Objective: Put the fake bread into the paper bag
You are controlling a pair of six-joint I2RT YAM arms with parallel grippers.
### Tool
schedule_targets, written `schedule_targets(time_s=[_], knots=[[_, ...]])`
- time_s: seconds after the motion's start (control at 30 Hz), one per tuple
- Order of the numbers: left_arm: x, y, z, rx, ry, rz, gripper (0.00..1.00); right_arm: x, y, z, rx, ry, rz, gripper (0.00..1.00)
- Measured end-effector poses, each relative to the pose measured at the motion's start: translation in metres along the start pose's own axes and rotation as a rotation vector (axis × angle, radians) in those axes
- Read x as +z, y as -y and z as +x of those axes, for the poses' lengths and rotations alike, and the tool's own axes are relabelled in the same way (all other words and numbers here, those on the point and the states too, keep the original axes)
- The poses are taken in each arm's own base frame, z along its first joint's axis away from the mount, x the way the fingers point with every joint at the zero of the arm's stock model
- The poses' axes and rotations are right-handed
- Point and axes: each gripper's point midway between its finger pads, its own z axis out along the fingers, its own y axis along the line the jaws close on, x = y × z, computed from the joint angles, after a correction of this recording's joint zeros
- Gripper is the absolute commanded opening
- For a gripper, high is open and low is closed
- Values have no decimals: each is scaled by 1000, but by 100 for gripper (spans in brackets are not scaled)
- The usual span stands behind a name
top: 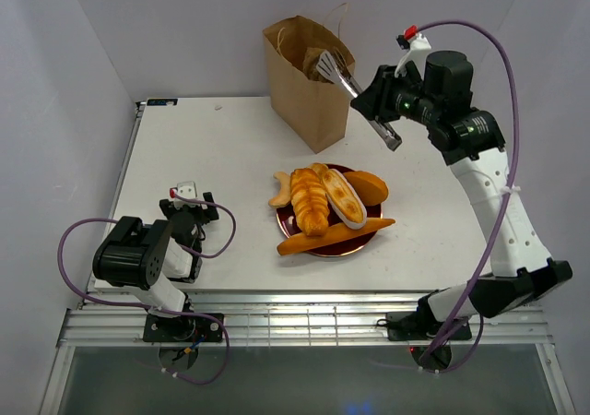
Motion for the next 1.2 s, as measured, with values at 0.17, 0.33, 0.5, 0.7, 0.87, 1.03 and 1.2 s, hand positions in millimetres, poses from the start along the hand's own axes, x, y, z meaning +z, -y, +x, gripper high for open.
schedule_targets(time_s=[0.17, 0.33, 0.5, 0.7, 0.87, 1.03, 1.2], knots=[[0, 0, 0, 0, 0, 0, 98, 45, 17, -17, 4, 28, 29, 17], [0, 0, 0, 0, 0, 0, 98, 88, 42, -21, 35, 31, 73, 17], [0, 0, 0, 0, 0, 0, 98, 120, 66, -22, 63, 29, 98, 23], [0, 0, 0, 0, 0, 0, 98, 132, 81, -15, 79, 15, 115, 37], [0, 0, 0, 0, 0, 0, 98, 132, 81, -18, 85, 23, 106, 50], [0, 0, 0, 0, 0, 0, 98, 131, 77, -23, 82, 38, 88, 55], [0, 0, 0, 0, 0, 0, 98, 131, 75, -24, 80, 38, 74, 54]])
